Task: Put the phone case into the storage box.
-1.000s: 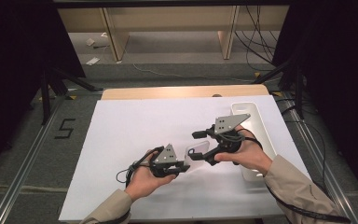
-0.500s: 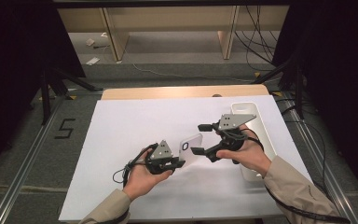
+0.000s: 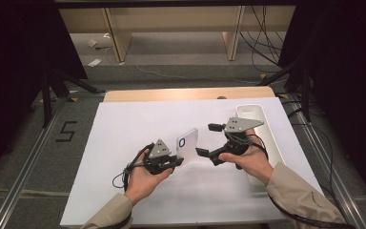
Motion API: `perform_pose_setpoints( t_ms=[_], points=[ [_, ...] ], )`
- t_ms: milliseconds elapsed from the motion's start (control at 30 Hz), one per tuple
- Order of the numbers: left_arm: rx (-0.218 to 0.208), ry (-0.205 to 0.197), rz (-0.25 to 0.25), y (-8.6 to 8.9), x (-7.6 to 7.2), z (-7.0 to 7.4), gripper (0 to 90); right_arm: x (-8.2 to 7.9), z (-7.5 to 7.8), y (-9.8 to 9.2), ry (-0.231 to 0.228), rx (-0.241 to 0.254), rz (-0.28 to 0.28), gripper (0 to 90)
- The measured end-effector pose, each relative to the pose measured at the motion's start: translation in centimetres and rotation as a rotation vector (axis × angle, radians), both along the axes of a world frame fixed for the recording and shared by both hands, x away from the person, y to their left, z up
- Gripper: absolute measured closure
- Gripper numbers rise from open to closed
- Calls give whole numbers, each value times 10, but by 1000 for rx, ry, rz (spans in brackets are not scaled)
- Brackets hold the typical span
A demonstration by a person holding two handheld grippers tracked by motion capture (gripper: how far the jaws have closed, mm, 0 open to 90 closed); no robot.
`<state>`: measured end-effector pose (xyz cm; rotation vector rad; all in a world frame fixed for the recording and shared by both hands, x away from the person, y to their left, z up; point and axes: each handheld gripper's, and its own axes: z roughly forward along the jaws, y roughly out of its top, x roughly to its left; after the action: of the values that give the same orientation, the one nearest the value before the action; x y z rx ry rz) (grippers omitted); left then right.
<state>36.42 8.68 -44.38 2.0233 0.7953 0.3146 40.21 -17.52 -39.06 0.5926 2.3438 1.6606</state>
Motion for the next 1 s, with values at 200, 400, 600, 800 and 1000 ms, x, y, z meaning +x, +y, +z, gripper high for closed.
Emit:
perform_pose_setpoints(
  t_ms=[200,400,600,800,1000],
  points=[
    [5,4,24,-2,0,1,805,-2,-4,4,7,2,-13,5],
    [4,13,46,-4,-1,3,805,-4,-5,7,-1,12,-45,5],
    [-3,15,57,-7,-1,5,805,-6,-5,9,3,30,-64,5],
    [0,19,64,-9,-2,6,805,-7,-7,13,3,39,-74,5],
    [0,25,68,-12,-2,6,805,-8,-9,18,6,54,-98,6]
  ],
)
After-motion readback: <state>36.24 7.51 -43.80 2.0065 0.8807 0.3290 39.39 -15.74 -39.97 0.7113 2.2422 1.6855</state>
